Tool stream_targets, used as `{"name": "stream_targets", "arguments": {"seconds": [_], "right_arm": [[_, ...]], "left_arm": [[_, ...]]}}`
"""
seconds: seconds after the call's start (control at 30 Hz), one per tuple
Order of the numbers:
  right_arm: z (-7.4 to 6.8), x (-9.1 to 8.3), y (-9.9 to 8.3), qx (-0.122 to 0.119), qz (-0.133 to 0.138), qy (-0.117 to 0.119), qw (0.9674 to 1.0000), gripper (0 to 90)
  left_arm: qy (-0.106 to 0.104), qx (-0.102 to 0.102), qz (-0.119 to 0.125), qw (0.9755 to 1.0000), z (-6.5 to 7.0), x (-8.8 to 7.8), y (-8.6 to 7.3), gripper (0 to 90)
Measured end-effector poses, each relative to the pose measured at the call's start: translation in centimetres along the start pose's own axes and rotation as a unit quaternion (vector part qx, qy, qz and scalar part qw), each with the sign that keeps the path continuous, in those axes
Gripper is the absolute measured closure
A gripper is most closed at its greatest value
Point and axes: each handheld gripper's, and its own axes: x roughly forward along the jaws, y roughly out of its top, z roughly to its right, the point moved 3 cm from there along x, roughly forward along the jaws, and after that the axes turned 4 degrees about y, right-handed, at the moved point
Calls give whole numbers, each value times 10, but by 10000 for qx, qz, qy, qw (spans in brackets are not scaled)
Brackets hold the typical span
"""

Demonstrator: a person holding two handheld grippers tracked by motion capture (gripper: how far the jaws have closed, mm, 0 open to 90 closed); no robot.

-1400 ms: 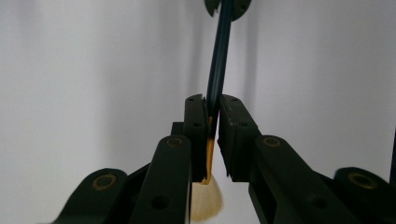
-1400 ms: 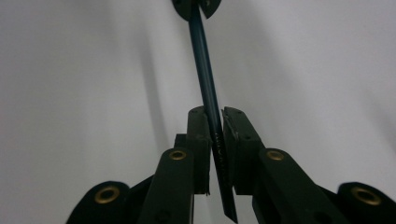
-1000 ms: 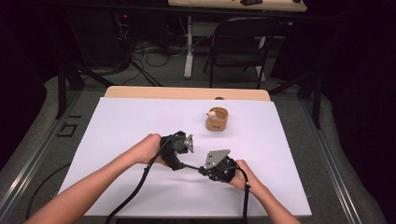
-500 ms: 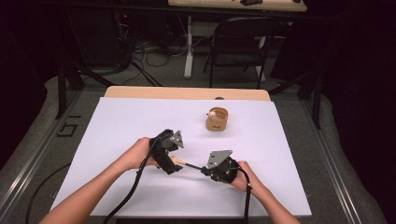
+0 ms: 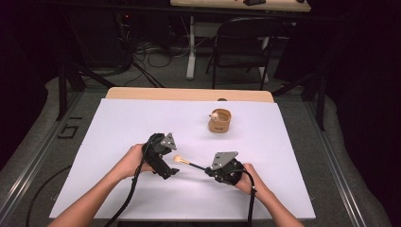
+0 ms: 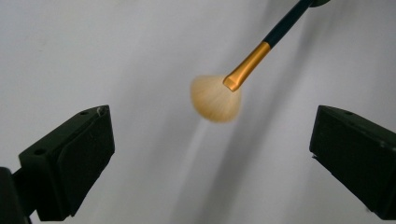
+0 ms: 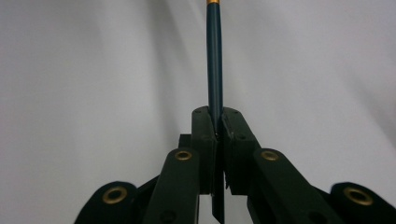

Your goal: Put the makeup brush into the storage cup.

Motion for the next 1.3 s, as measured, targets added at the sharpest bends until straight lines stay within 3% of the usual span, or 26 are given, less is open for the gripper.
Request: {"name": "stream_targets", "arguments": {"seconds": [0.23, 0.27, 0.33, 0.57, 0.67, 1.03, 1.3], "right_arm": [[2, -2, -1, 68, 50, -35, 10000, 851], [2, -2, -1, 88, 68, -41, 9999, 851], [2, -2, -2, 110, 65, -48, 9999, 851], [2, -2, -2, 161, 81, -101, 9998, 851], [2, -3, -2, 172, 105, -119, 9997, 851], [3, -6, -2, 236, 170, -155, 9995, 852], [5, -5, -2, 293, 256, -237, 9990, 852]], "left_arm": [[174, -127, 132, 9997, 0, 1, -7, 2], [238, -249, 304, 9989, 1, 1, -8, 0], [285, -323, 426, 9982, 1, 1, -9, 0], [478, -442, 667, 9956, 0, -1, -12, 0], [615, -501, 877, 9930, 0, -3, -14, 0], [646, -569, 895, 9923, 0, 0, -26, 0], [752, -701, 1141, 9881, -2, 1, -29, 0]]}}
